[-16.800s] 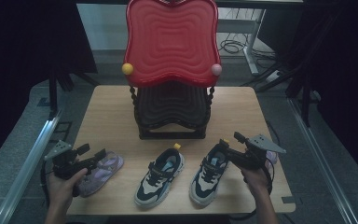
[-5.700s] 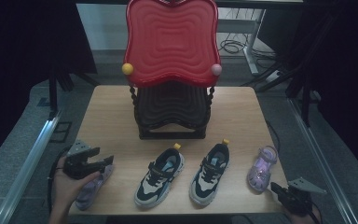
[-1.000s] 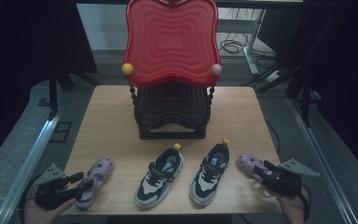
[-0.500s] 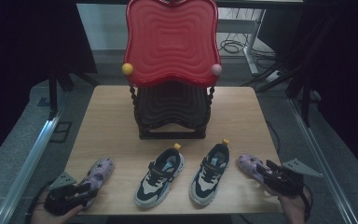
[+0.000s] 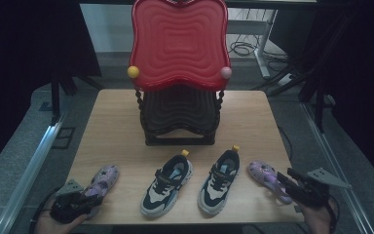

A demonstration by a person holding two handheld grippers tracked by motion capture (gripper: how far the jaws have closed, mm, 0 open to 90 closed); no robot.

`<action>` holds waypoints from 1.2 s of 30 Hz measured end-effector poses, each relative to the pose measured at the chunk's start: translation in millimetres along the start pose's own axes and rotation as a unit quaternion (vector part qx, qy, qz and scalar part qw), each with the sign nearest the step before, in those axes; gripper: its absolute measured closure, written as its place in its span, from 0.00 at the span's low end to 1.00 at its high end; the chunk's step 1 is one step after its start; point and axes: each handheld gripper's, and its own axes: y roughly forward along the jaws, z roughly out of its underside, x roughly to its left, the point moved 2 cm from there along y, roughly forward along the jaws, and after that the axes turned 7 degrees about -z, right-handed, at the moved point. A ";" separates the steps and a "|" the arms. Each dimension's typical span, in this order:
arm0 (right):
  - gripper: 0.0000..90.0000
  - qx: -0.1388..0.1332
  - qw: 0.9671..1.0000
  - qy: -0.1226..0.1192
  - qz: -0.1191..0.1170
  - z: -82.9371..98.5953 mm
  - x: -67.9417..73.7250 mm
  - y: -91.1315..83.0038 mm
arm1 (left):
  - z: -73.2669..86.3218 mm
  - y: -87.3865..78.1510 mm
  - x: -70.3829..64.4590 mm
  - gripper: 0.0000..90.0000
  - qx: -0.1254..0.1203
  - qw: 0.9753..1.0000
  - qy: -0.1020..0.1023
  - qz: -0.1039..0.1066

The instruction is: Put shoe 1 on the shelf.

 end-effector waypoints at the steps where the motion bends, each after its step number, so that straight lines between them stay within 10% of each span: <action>1: 0.59 0.002 1.000 0.000 -0.006 1.0 -2.1 -3.7 | 0.3 -0.2 0.1 0.91 -0.001 1.000 -0.002 0.000; 7: 0.63 0.055 0.997 -0.010 -0.058 13.3 -5.5 -9.5 | 1.3 0.1 0.7 0.92 -0.004 1.000 -0.007 0.002; 16: 0.76 0.109 0.991 -0.013 -0.076 29.0 -9.1 7.0 | 1.6 -0.3 1.3 0.92 -0.005 1.000 -0.009 0.005; 36: 0.94 0.121 0.989 -0.007 -0.089 35.1 -9.4 16.9 | 3.0 -0.8 4.3 0.93 -0.011 1.000 -0.015 0.015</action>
